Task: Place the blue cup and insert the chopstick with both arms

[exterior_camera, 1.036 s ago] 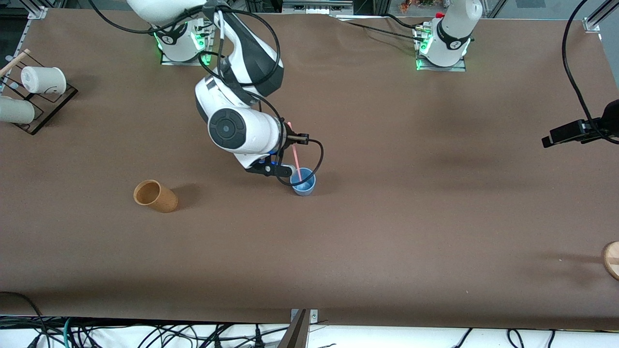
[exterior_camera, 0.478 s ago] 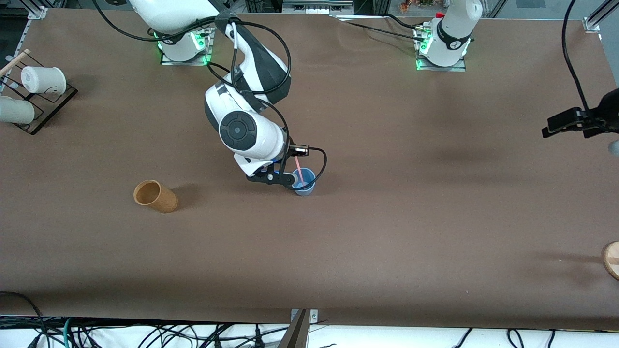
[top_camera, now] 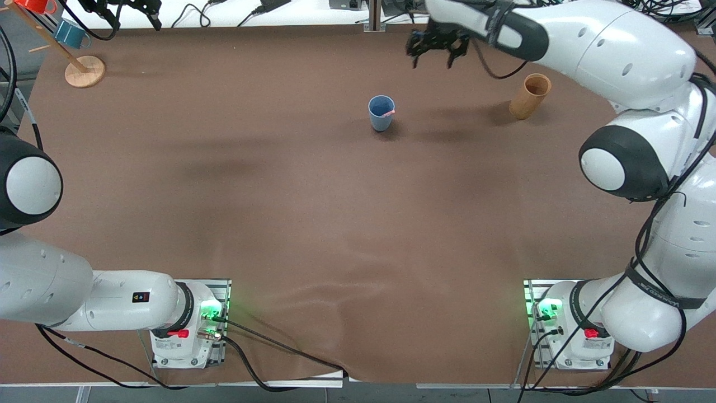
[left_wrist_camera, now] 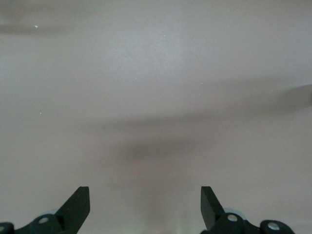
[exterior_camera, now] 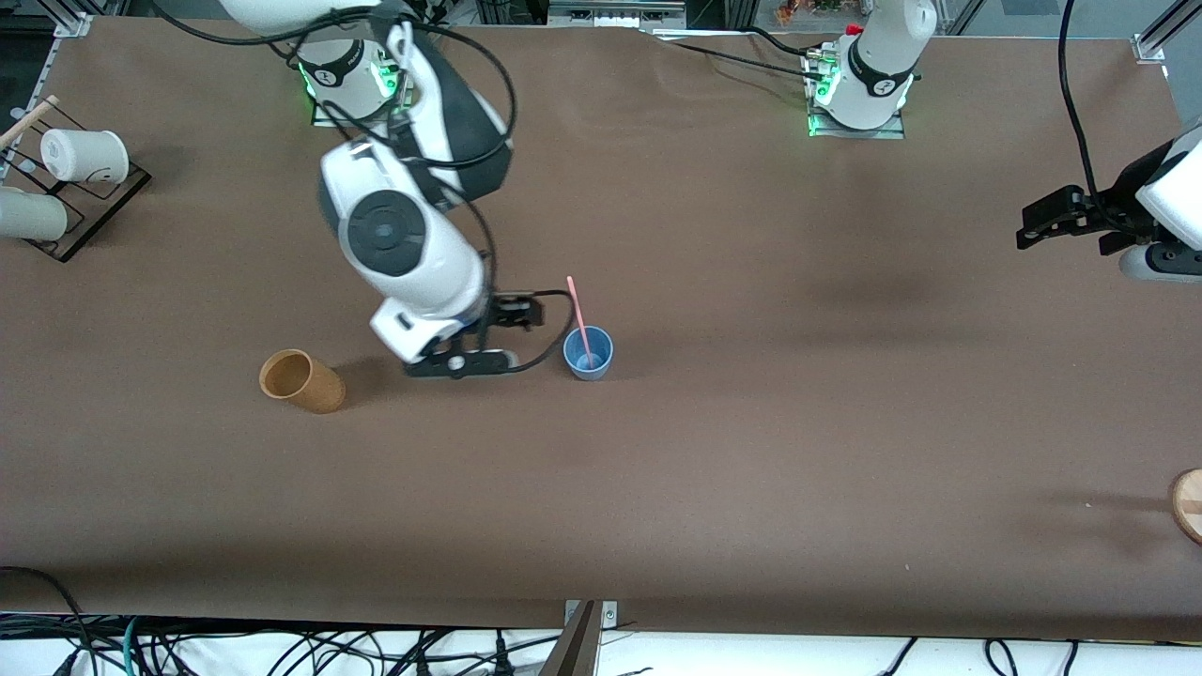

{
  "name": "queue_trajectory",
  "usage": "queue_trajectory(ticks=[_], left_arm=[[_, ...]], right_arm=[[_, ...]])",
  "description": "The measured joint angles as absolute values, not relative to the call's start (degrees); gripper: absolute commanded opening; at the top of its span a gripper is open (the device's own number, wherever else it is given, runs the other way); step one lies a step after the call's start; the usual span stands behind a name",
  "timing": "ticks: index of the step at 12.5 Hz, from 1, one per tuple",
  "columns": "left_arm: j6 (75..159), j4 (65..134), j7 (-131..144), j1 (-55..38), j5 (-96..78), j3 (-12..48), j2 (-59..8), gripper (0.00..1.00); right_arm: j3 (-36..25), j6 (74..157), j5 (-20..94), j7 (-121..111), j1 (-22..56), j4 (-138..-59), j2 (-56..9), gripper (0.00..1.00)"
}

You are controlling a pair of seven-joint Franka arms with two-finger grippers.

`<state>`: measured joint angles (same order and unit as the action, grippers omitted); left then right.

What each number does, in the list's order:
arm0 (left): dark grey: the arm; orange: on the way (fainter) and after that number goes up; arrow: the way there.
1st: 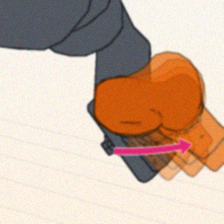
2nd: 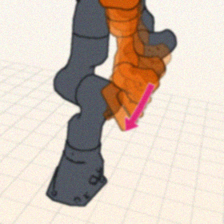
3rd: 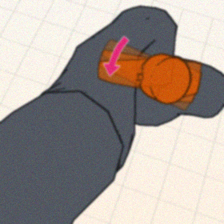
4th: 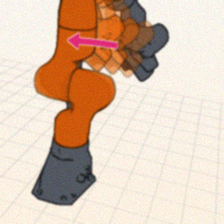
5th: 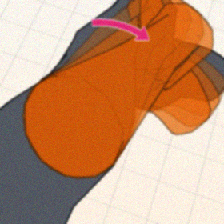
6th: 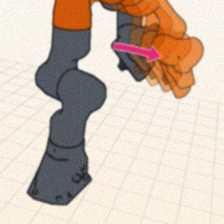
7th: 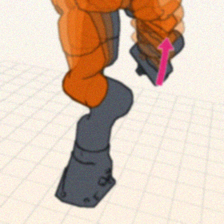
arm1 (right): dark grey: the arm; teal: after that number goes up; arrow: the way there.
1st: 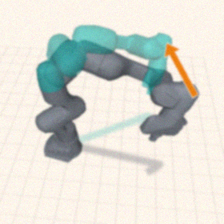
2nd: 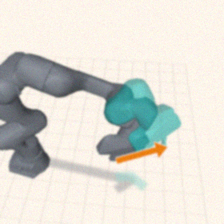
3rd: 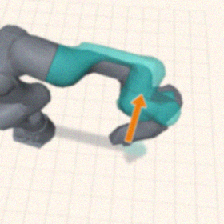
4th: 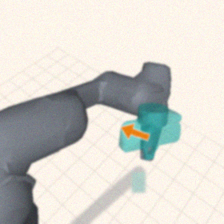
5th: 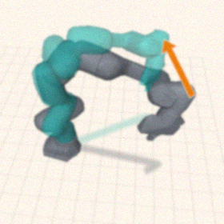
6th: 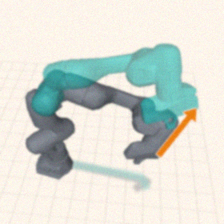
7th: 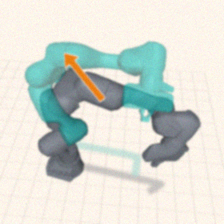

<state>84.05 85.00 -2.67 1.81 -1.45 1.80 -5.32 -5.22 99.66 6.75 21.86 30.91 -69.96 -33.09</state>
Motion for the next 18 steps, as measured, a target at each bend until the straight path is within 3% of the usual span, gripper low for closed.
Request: queue_trajectory(ticks=[6, 9, 12, 14, 18], left_arm=[[84.23, 85.6, -2.67, 2.0, -1.68, 1.57, -5.31, 1.0], [84.23, 85.63, -2.67, 2.0, -1.69, 1.58, -5.35, 1.0], [84.23, 85.65, -2.67, 1.92, -1.71, 1.73, -5.48, 1.0], [84.28, 85.66, -2.67, 1.89, -1.71, 1.73, -5.65, 1.0], [84.4, 85.65, -2.67, 1.82, -1.71, 1.75, -5.68, 1.0]], right_arm=[[-20.6, 88.82, 6.95, -3.86, 27.01, -70.19, -26.47, 1.0], [-15.66, 87.92, 6.12, -4.93, 19.19, -75.85, -18.67, 1.0], [-6.59, 97.72, 2.6, -4.77, 8.54, -91.29, -8.63, 1.0], [-0.87, 98.33, 2.15, -3.8, 2.84, -98.31, -4.53, 1.0], [0.19, 94.07, 2.14, -2.99, 1.07, -97.54, -2.35, 1.0]])
